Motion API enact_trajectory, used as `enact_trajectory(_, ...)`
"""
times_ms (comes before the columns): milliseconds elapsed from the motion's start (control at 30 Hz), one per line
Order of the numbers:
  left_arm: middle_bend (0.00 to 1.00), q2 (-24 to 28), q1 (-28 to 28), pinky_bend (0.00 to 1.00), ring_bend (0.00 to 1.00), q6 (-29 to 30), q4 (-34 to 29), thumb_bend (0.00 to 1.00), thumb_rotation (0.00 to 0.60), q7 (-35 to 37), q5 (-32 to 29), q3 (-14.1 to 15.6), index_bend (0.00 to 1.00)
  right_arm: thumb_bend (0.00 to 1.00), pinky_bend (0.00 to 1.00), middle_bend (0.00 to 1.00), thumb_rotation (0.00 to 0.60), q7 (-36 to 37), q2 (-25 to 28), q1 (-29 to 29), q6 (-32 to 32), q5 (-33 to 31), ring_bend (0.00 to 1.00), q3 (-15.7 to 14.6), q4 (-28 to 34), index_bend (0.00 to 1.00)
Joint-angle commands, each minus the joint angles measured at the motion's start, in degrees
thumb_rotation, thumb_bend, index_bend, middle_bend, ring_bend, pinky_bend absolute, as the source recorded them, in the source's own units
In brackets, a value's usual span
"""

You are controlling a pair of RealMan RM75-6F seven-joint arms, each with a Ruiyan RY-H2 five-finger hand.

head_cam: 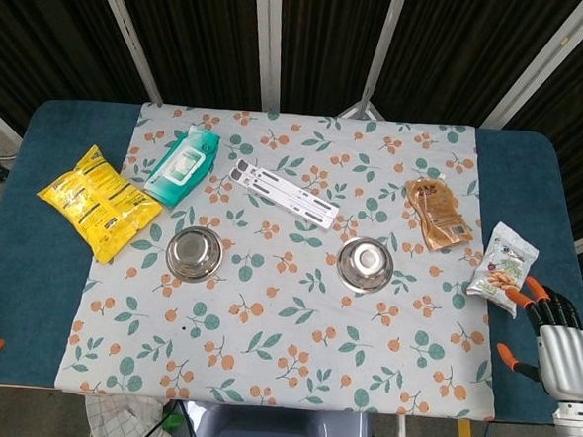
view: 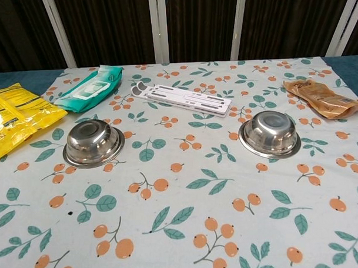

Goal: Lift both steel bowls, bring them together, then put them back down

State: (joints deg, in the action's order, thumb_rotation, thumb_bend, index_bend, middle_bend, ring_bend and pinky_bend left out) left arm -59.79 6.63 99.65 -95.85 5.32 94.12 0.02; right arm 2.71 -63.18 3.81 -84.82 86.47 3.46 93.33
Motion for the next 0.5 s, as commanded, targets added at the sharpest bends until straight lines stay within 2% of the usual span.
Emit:
enact_trajectory(33, 0.00, -0.1, -0.1, 0.21, 0.00, -0.1, 0.1, 0.05, 0.600, 0.1, 0.1, 0.0, 0.15, 0.17, 0.11, 0.11, 0.600, 3.1, -0.6, 0.5, 1.3, 0.2, 0.09, -0.3, 0.3, 0.24)
enact_trajectory(233, 0.00, 0.0, 0.1, 0.12, 0.00, 0.9, 0.3, 0.05, 0.600, 1.8, 0.0, -0.3, 0.15, 0.08, 0.09, 0.03, 0.600, 5.8, -1.7, 3.4, 5.6, -1.2, 0.09, 0.9, 1.2, 0.17)
enact_trajectory(400, 0.00, 0.0, 0.2, 0.12, 0.00, 1.6, 0.7, 0.05, 0.600, 3.5, -0.7, -1.0, 0.15, 0.07, 0.09, 0.00, 0.600, 2.3, -1.6, 8.9, 13.5, -5.2, 0.08, 3.8, 3.8, 0.13)
enact_trajectory(500, 0.00, -0.1, 0.0, 0.12, 0.00, 1.2, 1.0, 0.05, 0.600, 3.3, -1.0, -1.0, 0.15, 0.07, 0.09, 0.00, 0.600, -2.3, -2.7, 12.6, 18.5, -8.6, 0.08, 5.5, 4.4, 0.12)
